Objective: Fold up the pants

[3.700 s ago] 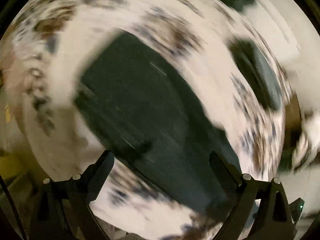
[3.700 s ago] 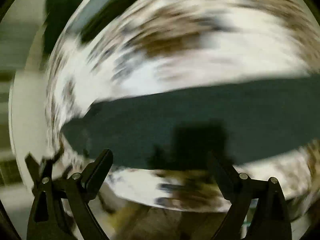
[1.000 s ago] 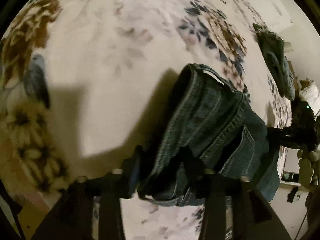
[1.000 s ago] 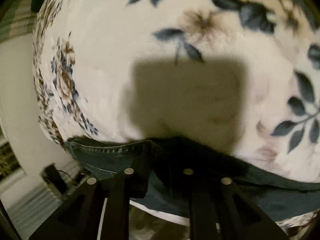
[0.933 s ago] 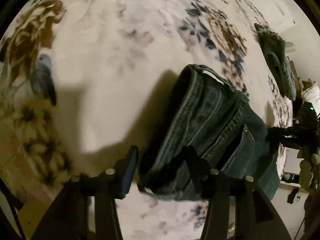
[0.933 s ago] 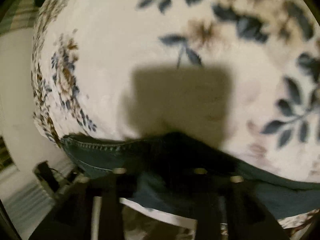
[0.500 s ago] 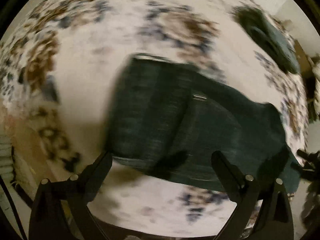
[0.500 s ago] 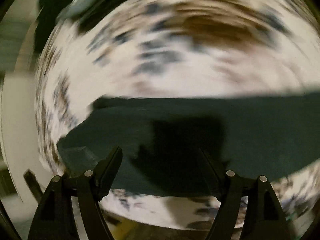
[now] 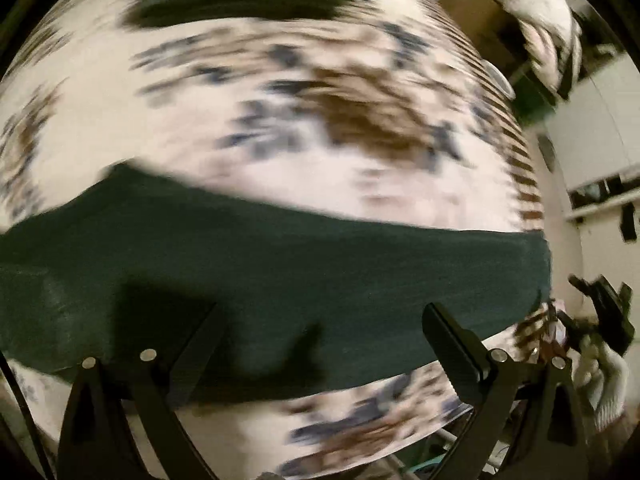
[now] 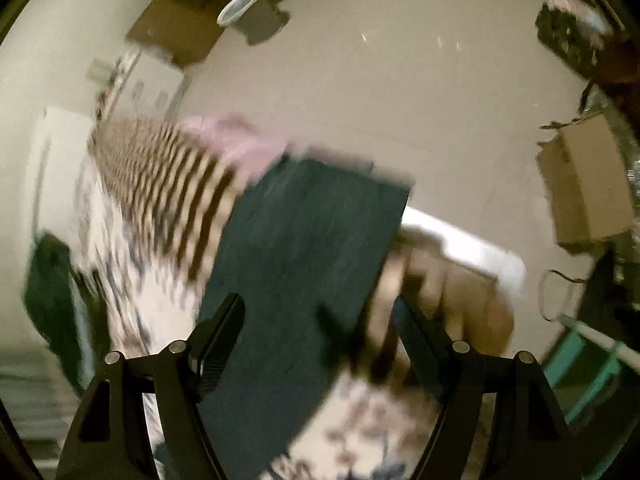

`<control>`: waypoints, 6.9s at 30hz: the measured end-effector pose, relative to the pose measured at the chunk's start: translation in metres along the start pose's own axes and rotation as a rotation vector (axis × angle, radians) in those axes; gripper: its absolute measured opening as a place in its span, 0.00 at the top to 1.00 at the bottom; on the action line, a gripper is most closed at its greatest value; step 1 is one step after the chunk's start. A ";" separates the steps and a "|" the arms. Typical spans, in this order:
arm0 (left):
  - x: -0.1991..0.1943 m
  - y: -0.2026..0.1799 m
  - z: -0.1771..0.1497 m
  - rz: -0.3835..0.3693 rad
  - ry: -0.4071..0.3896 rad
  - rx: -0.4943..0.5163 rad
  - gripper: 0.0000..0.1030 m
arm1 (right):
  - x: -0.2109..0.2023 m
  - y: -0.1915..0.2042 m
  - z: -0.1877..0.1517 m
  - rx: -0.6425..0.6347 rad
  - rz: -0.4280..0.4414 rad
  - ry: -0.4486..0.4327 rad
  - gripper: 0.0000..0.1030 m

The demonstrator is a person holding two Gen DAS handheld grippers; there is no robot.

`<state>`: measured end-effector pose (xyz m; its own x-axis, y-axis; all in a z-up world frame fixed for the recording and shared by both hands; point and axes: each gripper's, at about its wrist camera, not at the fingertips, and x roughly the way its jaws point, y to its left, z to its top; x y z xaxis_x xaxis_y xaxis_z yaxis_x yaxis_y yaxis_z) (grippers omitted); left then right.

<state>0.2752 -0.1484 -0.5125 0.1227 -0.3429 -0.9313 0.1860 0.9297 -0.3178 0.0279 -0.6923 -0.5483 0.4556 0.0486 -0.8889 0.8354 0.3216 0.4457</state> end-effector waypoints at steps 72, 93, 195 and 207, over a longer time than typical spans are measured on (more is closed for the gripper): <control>0.016 0.002 -0.033 0.106 0.019 -0.151 0.00 | -0.024 0.224 -0.111 -0.710 0.203 0.024 0.93; -0.051 0.182 -0.070 -0.153 -0.125 -0.429 0.00 | 0.108 0.309 -0.395 -1.005 0.239 0.562 0.07; -0.039 0.414 -0.192 -0.240 -0.636 -1.175 0.50 | 0.138 0.322 -0.405 -0.950 -0.041 0.582 0.33; -0.140 0.318 -0.158 0.029 -0.730 -0.881 0.73 | 0.129 0.308 -0.369 -0.928 -0.083 0.447 0.33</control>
<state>0.1629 0.2166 -0.5109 0.7063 -0.0486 -0.7062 -0.5383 0.6111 -0.5804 0.2306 -0.2379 -0.5649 0.0928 0.2792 -0.9557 0.2062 0.9337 0.2928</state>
